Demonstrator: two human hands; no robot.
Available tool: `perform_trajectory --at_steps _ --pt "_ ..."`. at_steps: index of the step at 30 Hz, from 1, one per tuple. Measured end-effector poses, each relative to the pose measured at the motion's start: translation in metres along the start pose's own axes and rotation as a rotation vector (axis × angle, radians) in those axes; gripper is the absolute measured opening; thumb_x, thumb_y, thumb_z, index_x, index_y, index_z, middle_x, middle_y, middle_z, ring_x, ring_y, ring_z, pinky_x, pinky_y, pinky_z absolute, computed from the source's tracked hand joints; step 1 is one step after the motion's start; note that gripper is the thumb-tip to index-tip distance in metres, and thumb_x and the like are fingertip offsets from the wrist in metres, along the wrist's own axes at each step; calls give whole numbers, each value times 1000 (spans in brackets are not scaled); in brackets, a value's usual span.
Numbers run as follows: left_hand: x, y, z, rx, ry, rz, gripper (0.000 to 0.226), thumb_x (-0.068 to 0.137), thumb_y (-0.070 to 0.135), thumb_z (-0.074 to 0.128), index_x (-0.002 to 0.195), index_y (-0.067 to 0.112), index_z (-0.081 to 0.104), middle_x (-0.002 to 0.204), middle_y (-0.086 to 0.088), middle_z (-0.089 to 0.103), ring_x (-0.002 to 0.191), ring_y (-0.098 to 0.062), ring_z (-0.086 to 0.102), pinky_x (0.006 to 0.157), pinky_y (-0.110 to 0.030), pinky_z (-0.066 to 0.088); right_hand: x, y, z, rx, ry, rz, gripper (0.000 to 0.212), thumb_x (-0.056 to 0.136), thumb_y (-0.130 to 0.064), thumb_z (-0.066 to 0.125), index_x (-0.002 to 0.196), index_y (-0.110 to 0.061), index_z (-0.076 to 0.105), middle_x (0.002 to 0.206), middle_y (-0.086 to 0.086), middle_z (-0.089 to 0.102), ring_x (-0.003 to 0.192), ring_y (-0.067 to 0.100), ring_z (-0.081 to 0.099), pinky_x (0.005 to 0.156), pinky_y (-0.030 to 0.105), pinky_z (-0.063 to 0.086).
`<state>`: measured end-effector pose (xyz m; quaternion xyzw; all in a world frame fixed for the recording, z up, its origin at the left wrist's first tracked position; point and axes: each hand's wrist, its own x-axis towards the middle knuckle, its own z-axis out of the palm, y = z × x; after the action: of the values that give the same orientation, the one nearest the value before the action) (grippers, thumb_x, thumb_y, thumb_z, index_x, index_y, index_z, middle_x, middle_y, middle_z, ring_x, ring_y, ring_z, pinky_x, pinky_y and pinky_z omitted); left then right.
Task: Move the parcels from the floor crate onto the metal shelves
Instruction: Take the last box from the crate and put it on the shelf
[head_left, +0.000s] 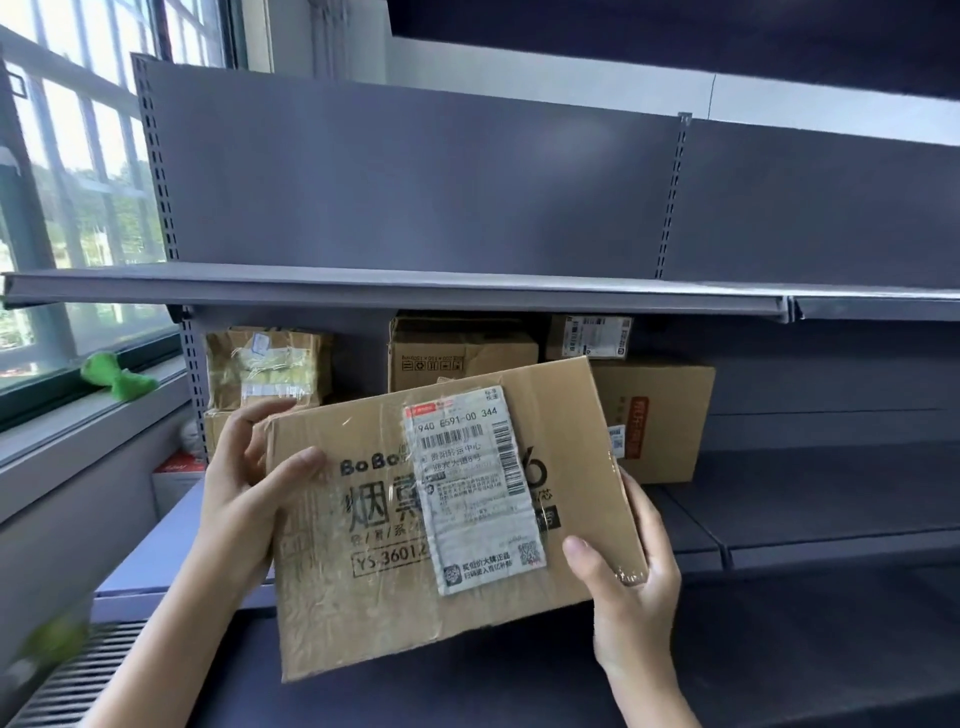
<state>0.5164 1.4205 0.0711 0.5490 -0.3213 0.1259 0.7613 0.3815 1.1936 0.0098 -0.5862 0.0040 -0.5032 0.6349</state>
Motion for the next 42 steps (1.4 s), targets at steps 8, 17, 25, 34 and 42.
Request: perform_trajectory --at_steps 8,17,25,34,42 --pt "-46 4 -16 121 119 -9 46 66 46 62 111 44 58 128 13 58 128 -11 46 98 -43 38 -18 25 5 150 328 58 58 55 -7 67 102 -41 68 99 -9 73 86 6 69 65 13 53" --pt "-104 -14 -17 83 235 -102 53 71 16 67 119 38 57 127 7 61 121 -17 54 99 -42 43 -47 54 26 73 201 79 63 56 -12 72 114 -34 64 107 -8 71 95 10 67 73 14 54" --pt "-123 -13 -43 138 331 -114 52 71 12 58 107 51 61 117 15 66 105 -6 63 77 -18 54 -64 70 39 51 33 199 74 49 -35 78 120 -42 57 114 -7 67 103 16 65 81 26 55" --pt "-114 -11 -59 111 315 -99 48 74 13 56 108 46 59 113 17 67 99 -4 65 73 -19 56 -63 63 51 93 -78 199 64 61 -23 76 113 -52 54 115 -17 65 101 5 63 76 12 51" --pt "-87 -25 -37 39 177 -112 47 75 15 56 113 41 56 118 12 65 104 -6 63 76 -19 55 -49 48 32 38 23 141 63 63 -20 73 114 -50 54 114 -12 66 98 5 65 72 12 51"
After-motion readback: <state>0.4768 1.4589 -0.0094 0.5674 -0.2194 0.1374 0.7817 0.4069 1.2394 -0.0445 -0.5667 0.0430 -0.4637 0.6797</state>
